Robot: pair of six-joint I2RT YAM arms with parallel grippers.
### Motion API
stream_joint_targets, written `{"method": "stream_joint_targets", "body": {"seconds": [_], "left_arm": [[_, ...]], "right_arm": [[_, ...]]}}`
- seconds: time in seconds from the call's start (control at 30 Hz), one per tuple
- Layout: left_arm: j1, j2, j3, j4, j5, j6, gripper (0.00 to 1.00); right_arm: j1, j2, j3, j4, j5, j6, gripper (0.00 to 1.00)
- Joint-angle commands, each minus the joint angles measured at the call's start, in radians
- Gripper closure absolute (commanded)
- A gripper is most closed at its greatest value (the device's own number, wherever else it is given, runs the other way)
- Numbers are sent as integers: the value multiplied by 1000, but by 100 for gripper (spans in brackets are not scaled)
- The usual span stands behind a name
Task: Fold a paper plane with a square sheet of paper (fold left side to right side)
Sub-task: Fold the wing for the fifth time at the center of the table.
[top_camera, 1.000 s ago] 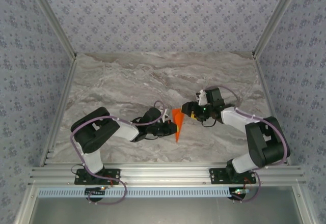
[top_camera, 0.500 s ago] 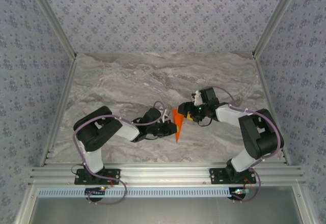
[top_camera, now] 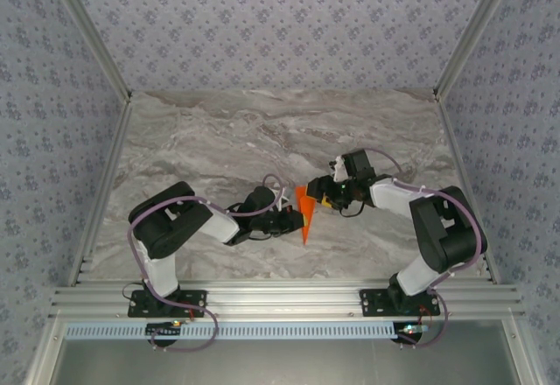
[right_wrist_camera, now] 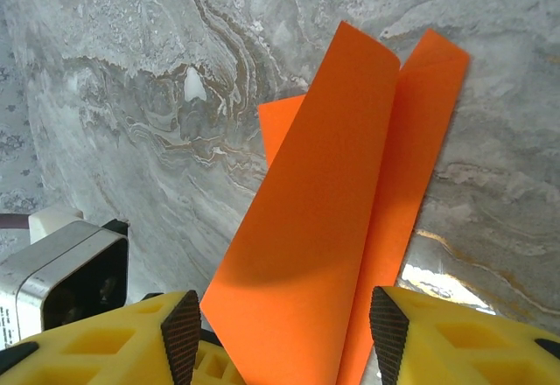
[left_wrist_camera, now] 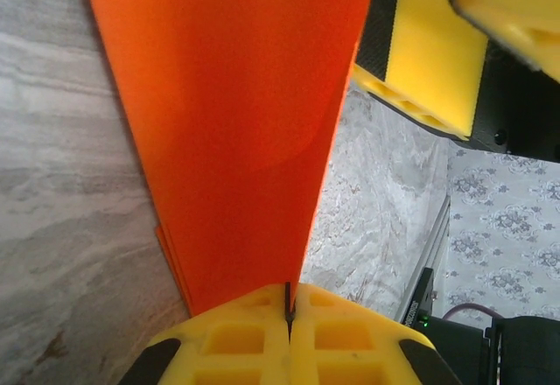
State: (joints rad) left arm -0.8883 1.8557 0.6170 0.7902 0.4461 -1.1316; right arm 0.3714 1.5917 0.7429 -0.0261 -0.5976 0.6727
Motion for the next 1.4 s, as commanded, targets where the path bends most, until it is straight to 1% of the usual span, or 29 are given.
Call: {"method": "stream_joint_targets", "body": {"seconds": [0.0, 0.2, 0.3, 0.37, 0.43, 0.63, 0.83, 1.37], "left_arm": [[5, 15, -8, 40, 15, -6, 95], [7, 19, -6, 43, 19, -8, 96], [8, 20, -7, 44, 18, -10, 96], [8, 21, -11, 50, 18, -14, 96], [10, 23, -13, 53, 19, -20, 96], [13, 33, -22, 84, 20, -36, 96], [17, 49, -34, 134, 26, -64, 96], [23, 71, -39, 174, 34, -87, 96]], "right_arm": [[9, 24, 35, -16, 8, -13, 43], [17, 60, 59, -9, 4, -12, 42], [18, 69, 61, -4, 2, -10, 45], [18, 73, 60, -5, 2, -13, 49], [18, 72, 55, -9, 5, -13, 52], [18, 48, 43, -7, 10, -16, 50], [19, 42, 44, -49, 28, -36, 50], [30, 107, 65, -51, 19, -35, 52]]}}
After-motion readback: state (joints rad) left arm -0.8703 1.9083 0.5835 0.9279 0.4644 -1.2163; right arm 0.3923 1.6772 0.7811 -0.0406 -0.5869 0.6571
